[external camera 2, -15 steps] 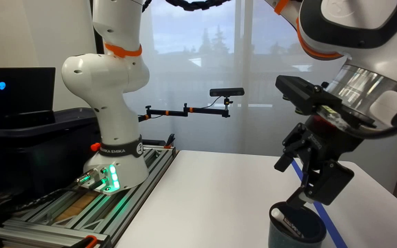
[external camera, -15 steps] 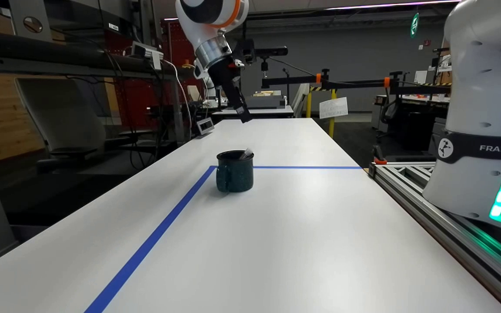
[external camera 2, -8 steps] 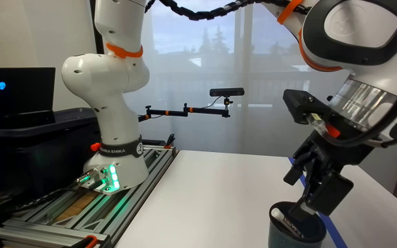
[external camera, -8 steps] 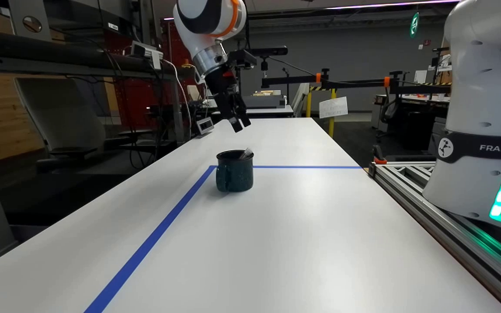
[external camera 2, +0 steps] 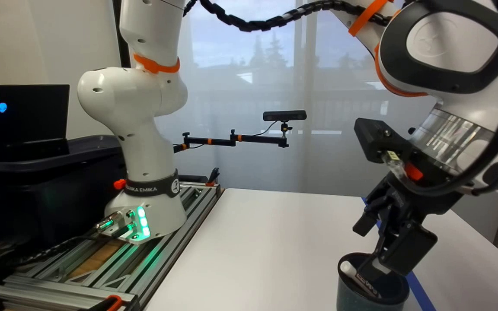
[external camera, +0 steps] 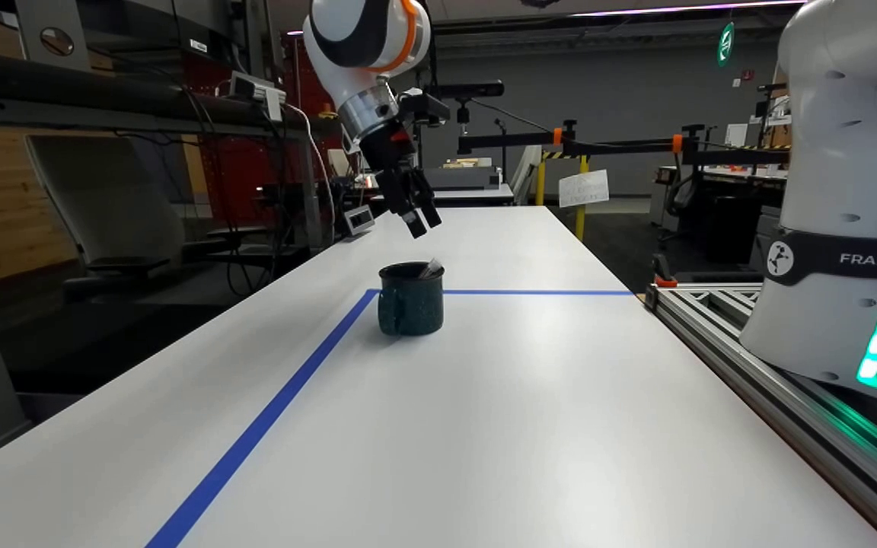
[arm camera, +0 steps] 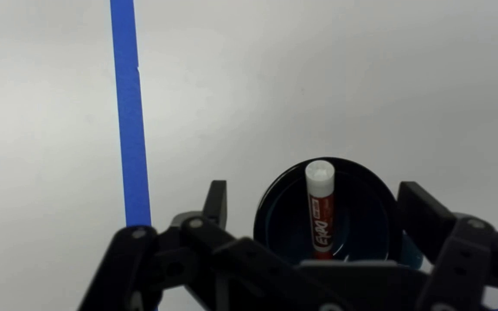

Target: Put the marker on the table.

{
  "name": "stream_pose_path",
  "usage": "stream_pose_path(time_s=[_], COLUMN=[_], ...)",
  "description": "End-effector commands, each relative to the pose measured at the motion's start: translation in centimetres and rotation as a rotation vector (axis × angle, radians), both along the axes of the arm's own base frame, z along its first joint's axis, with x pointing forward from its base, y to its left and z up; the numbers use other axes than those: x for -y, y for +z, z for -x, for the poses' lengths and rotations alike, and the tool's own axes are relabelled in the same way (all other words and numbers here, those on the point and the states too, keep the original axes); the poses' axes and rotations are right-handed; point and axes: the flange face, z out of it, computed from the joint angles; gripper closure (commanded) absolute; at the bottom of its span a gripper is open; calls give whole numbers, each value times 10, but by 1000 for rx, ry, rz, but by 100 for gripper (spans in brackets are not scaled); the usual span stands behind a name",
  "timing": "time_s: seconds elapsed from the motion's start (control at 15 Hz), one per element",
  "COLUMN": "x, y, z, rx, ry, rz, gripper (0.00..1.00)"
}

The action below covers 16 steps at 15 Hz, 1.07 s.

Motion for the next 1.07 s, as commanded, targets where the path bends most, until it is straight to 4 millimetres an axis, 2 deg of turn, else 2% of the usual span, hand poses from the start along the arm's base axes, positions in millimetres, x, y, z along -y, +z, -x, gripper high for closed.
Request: stream_pose_path(time_s=[0.0,0.2,0.27,0.33,0.47,0.67,0.87,1.0], x=[-3,-6,-6,-7,-8,-12,-17,-19], y=[-10,-19,-21,-23,-26,-29,-36,-40], z=[-6,-11,-13,-15,-19,-27,-37,-42], rx=[-29,-39,-39,-43,-43,-45,-59,-66], ry=[-12,5,9,12,19,53,129,164], rz=[-4,6,6,5,5,-1,-1,-4], gripper=[0,0,3,26,31,58,80,83])
